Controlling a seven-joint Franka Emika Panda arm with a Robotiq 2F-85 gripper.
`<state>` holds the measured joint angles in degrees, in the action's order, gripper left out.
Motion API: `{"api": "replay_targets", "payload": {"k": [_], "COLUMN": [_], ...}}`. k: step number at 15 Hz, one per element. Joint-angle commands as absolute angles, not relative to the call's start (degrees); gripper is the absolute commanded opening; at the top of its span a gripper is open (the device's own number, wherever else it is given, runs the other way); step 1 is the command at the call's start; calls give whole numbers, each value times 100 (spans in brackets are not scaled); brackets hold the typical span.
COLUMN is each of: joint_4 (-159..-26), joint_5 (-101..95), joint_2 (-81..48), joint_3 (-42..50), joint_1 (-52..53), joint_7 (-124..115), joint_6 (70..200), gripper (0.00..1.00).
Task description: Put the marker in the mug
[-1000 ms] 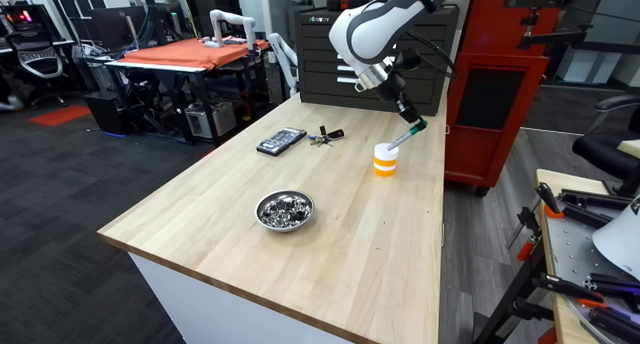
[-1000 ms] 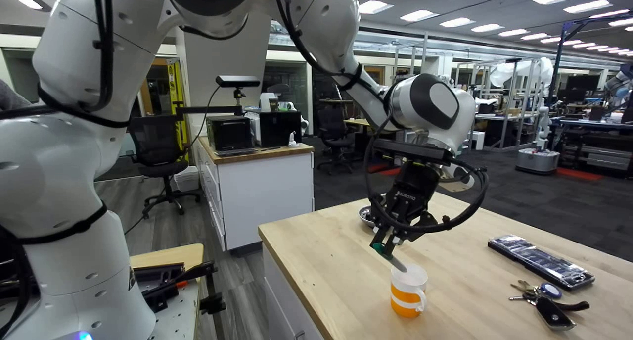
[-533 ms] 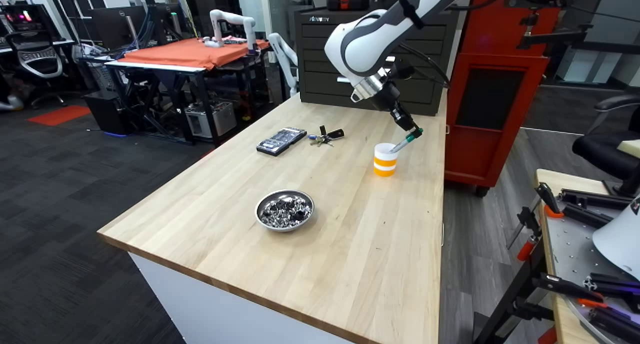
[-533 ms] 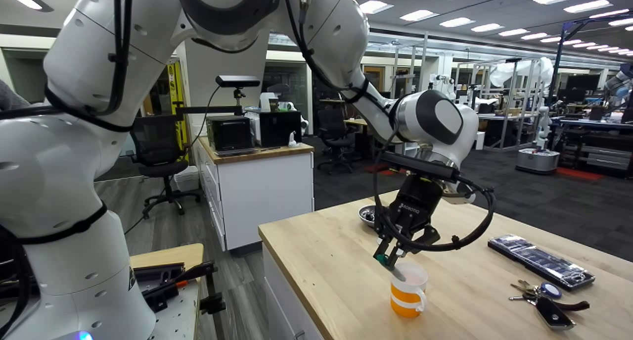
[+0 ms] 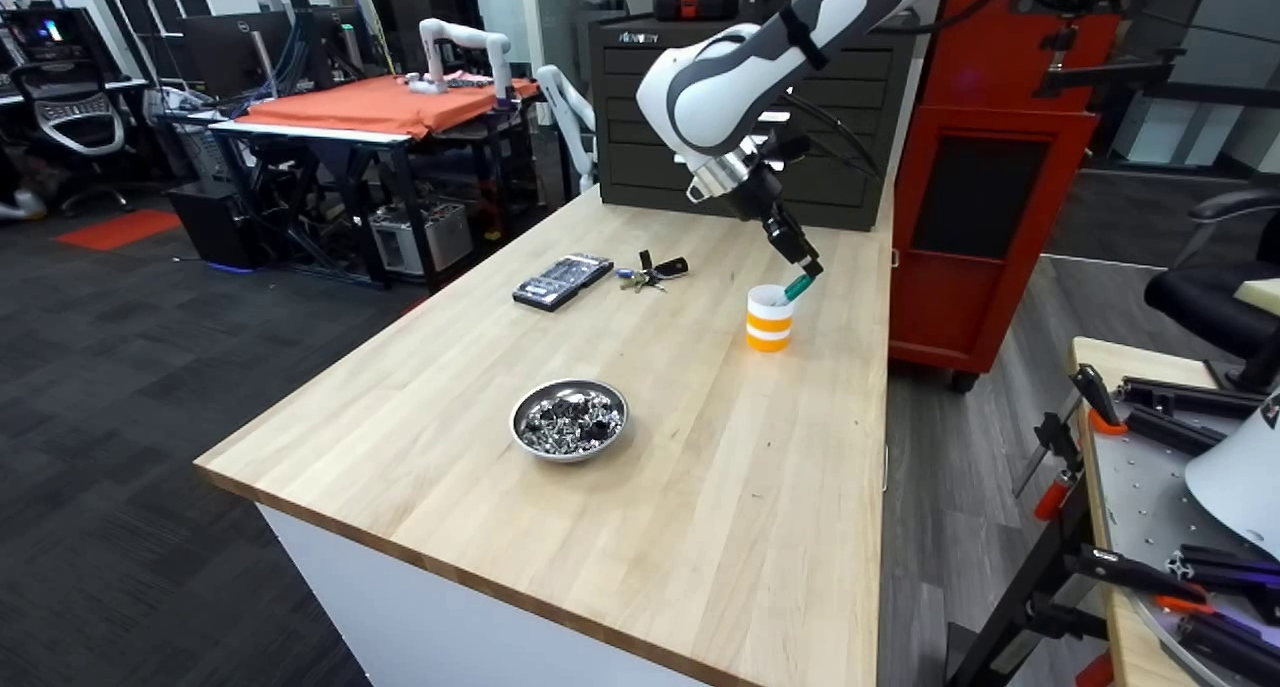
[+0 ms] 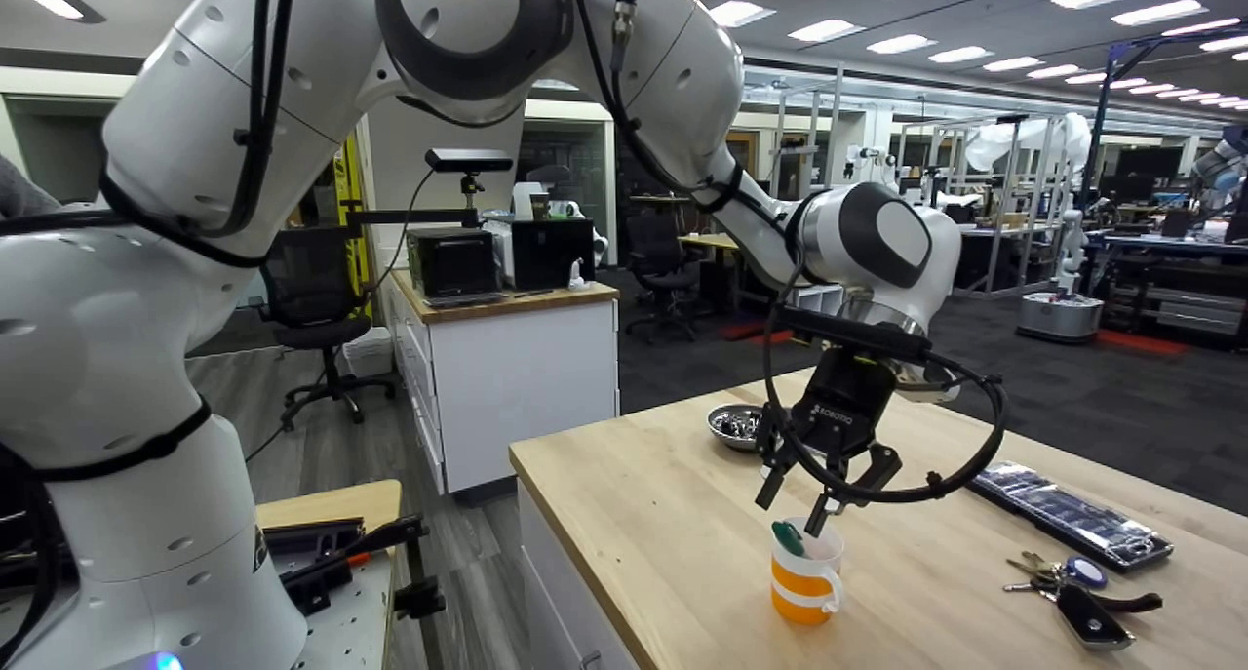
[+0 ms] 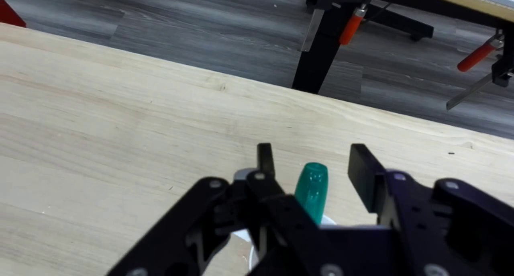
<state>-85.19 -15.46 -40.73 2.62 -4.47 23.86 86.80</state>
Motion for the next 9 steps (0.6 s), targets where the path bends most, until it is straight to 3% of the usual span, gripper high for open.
{"api": "replay_targets", "payload": {"k": [1,4,5,6,9], "joint_4": [-8365,-8409,-8327,-8326,-8326], "joint_5": [-1656,-1821,-1678,-1690,-1689], "joint_2": [-4023,-3972,-4082,-4084,-4105], "joint_3": [186,233,189,188,181], "joint_1": [-519,-458,-499,-498,-496], "joint_7": [2424,2321,2363,2363,2364], "joint_6": [8805,9066,8856,8879,8876], "gripper": [83,99,100,92,100]}}
